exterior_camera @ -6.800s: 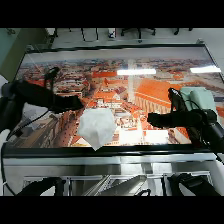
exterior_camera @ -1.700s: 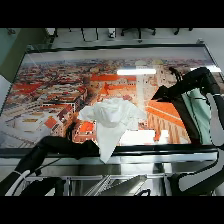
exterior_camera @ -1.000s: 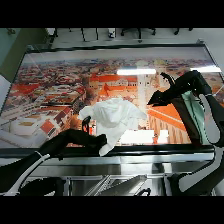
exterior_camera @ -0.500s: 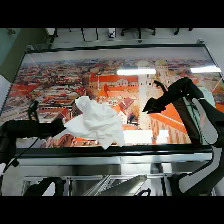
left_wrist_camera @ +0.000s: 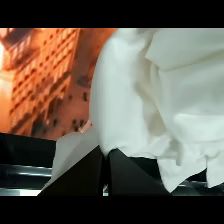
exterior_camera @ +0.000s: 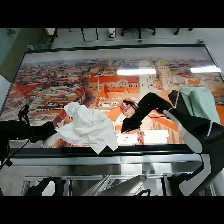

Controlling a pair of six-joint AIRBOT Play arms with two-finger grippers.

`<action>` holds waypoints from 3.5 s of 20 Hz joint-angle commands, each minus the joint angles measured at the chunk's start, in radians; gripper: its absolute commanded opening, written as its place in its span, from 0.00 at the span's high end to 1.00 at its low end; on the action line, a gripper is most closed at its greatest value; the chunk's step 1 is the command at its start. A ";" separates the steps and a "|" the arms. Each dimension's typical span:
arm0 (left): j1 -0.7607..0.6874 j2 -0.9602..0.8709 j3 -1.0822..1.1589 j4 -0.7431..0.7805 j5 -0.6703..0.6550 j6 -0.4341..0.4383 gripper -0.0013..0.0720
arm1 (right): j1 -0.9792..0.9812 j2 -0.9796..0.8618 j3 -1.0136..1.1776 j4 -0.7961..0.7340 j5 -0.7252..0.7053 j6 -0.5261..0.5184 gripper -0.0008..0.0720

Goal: Fold the shirts.

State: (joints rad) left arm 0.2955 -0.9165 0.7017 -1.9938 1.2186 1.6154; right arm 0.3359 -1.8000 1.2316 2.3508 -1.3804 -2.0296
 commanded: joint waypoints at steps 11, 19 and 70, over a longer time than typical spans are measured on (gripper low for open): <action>0.006 0.091 0.002 0.000 -0.024 0.038 0.97 | 0.219 0.045 -0.007 0.017 0.032 0.040 0.97; 0.007 0.418 0.511 -0.052 -0.091 0.022 0.97 | -0.072 0.543 0.499 0.008 -0.043 0.124 0.97; -0.295 -0.209 -0.045 -0.025 -0.054 -0.012 0.05 | -0.469 0.458 -0.371 -0.060 0.127 0.153 0.24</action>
State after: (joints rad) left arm 0.0532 -1.2255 0.8963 -2.0087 1.3273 1.6279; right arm -0.1299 -1.4067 1.1084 2.2223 -1.3544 -1.8290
